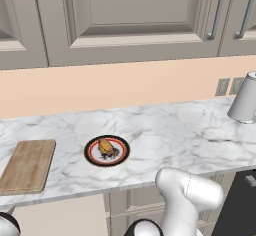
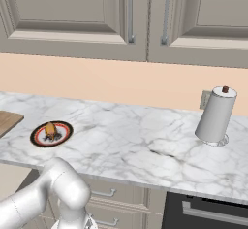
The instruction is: Pick up the knife from the drawer and place it on the cutting board. Then place the meat from the plate to the cutting board.
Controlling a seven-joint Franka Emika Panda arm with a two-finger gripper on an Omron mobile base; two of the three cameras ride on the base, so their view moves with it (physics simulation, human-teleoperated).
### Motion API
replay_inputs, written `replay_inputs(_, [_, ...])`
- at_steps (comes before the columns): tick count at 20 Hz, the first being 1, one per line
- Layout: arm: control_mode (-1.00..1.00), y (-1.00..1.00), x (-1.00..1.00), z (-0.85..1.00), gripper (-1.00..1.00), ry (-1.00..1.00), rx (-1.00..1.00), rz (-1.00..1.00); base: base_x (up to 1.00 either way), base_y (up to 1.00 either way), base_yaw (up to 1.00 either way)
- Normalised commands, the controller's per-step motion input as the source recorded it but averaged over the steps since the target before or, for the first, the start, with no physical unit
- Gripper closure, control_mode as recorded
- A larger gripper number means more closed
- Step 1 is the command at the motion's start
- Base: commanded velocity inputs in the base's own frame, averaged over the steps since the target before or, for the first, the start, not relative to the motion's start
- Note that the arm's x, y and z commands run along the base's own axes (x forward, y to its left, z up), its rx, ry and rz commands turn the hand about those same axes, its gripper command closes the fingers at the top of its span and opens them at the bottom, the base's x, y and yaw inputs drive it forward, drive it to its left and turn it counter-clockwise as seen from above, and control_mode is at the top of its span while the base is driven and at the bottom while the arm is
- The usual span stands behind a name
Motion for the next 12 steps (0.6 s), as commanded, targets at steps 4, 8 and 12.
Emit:
replay_inputs(4, [-1.00, -0.23, 0.00, 0.46, 1.00, 0.00, 0.02, -0.03, 0.00, 0.00, 0.00])
replay_inputs(8, [-1.00, -0.26, 0.05, 0.47, 1.00, 0.00, 0.01, -0.03, 0.00, 0.00, 0.00])
replay_inputs(12, [-1.00, -0.30, 0.05, 0.40, 1.00, -0.02, 0.02, -0.03, 0.00, 0.00, 0.00])
